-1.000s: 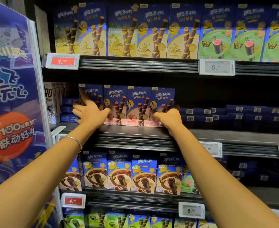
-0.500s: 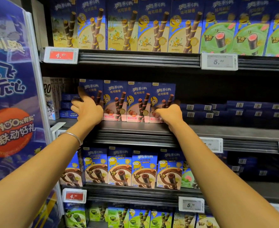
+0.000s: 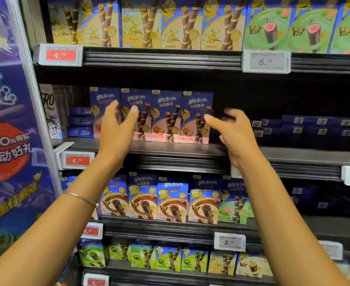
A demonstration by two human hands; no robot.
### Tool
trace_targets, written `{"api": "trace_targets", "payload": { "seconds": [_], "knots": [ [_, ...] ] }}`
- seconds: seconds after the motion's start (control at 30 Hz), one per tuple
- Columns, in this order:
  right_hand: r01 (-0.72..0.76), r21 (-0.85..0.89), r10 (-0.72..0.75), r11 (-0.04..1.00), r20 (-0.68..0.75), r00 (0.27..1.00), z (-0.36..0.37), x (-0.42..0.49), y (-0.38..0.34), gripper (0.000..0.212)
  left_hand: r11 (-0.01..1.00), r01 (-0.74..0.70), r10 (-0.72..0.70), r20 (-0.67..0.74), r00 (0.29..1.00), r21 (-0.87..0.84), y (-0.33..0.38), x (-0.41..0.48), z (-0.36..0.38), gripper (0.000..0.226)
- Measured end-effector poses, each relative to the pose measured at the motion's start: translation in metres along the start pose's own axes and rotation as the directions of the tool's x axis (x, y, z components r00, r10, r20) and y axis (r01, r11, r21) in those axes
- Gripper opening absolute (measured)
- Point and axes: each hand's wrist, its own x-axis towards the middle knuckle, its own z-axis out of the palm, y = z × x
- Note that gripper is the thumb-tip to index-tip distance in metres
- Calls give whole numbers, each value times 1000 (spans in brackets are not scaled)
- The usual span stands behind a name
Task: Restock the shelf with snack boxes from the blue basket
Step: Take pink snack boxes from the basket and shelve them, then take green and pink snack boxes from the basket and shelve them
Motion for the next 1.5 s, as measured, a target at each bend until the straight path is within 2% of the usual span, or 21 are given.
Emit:
{"api": "trace_targets", "payload": {
  "seconds": [0.1,0.3,0.4,0.5,0.6,0.7,0.77,0.83,0.93,1.07,1.13,1.23,1.33,1.37,1.43,1.5],
  "knots": [
    [19,82,-21,996,28,999,-28,-34,3,57,986,29,-20,55,998,-166,15,-42,8,60],
    [-34,249,11,968,93,996,-91,-103,50,36,925,127,-43,233,972,-359,0,-156,22,62],
    [-138,250,108,958,131,985,-124,-140,93,41,904,245,-103,377,921,-351,-36,-217,26,59],
    [-346,168,322,923,154,934,-152,-183,148,48,872,432,-291,468,834,-229,-81,-290,30,48],
    [-533,64,526,844,106,844,-178,-233,211,32,767,642,-554,484,677,-21,-132,-373,37,45],
    [-730,-32,731,682,23,682,-199,-288,271,25,569,806,-764,468,444,165,-182,-452,45,35],
    [-814,-72,814,576,-37,580,-210,-323,304,23,434,863,-841,459,286,259,-207,-494,48,24],
    [-871,-116,869,478,-77,488,-220,-354,338,16,327,879,-887,434,159,346,-234,-534,52,25],
    [-910,-167,905,380,-138,403,-241,-393,395,8,243,858,-907,419,36,453,-272,-581,64,31],
    [-929,-212,927,302,-163,339,-282,-460,505,7,183,861,-905,423,-42,475,-337,-647,83,43],
    [-939,-238,939,247,-182,293,-304,-500,573,17,139,886,-913,404,-58,443,-381,-688,98,53],
    [-909,-331,911,256,-231,340,-330,-561,691,13,69,892,-938,334,-94,446,-456,-751,126,53],
    [-874,-465,896,142,-314,313,-350,-608,788,21,75,906,-926,366,-91,417,-520,-807,146,52],
    [-842,-525,881,124,-332,337,-357,-620,815,23,80,910,-924,373,-85,406,-536,-821,153,55],
    [-806,-573,861,150,-325,392,-366,-639,860,18,90,931,-915,398,-63,354,-562,-844,164,62],
    [-711,-681,839,177,-274,471,-376,-651,897,18,105,950,-901,432,-33,293,-580,-863,175,64]
  ]
}}
